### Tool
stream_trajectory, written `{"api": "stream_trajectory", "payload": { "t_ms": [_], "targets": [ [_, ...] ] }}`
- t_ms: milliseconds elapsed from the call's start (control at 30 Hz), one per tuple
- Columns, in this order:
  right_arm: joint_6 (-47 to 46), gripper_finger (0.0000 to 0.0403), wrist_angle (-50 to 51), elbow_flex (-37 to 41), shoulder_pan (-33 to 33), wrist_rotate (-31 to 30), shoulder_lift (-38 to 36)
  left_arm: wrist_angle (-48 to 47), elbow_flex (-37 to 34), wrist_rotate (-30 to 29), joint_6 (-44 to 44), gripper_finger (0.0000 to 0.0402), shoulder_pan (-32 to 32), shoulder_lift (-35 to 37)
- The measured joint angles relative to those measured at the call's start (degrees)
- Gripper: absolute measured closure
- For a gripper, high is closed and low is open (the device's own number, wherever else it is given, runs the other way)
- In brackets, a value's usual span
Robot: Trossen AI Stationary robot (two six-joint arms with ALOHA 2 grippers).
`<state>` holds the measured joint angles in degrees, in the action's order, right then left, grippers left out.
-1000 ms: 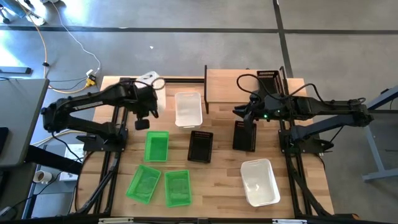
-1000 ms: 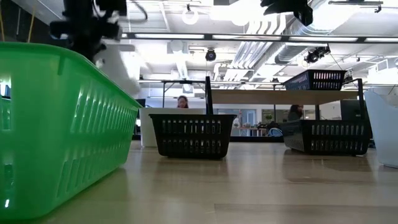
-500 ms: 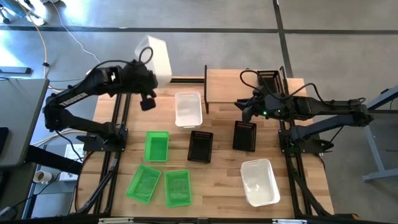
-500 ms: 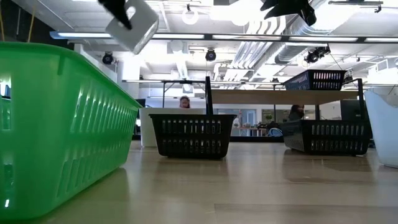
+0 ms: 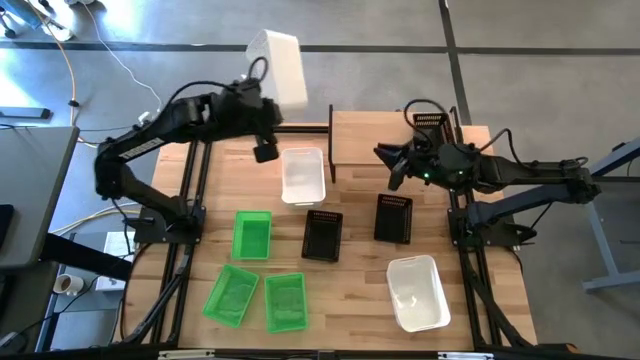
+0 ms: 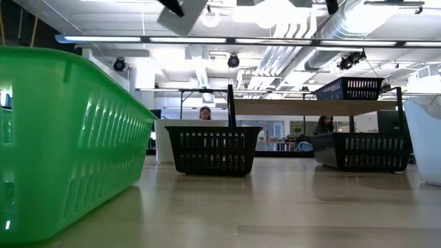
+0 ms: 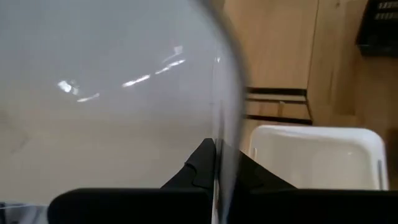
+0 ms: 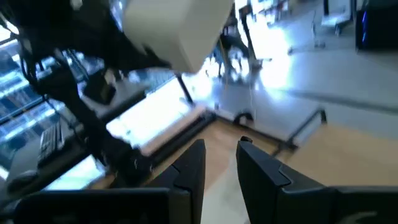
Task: Stack baskets on shelf by color
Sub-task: Put the top left white bin on the shelf
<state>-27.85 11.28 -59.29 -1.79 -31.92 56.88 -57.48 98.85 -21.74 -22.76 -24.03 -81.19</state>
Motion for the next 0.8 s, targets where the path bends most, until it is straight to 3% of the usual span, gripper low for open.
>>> {"api": "stream_trajectory", "payload": {
  "t_ms": [200,367,533,800],
  "targets": [
    [6.17,0.0324,-11.15,-0.02,2.09,-2.1,0.0,-1.38,6.75,-3.51,-2.06,0.0401,3.37,-7.59],
    [7.37,0.0324,-11.33,-3.95,3.47,-1.97,0.34,-7.93,9.59,-9.53,-2.99,0.0401,6.95,-13.02],
    [7.14,0.0324,-10.38,-7.77,3.64,-1.88,2.61,-15.37,9.68,-11.07,-0.58,0.0401,11.14,-17.19],
    [-9.21,0.0324,2.05,-11.48,3.15,-0.5,7.44,-22.0,9.68,-13.35,3.07,0.0401,18.26,-21.82]
  ]
}}
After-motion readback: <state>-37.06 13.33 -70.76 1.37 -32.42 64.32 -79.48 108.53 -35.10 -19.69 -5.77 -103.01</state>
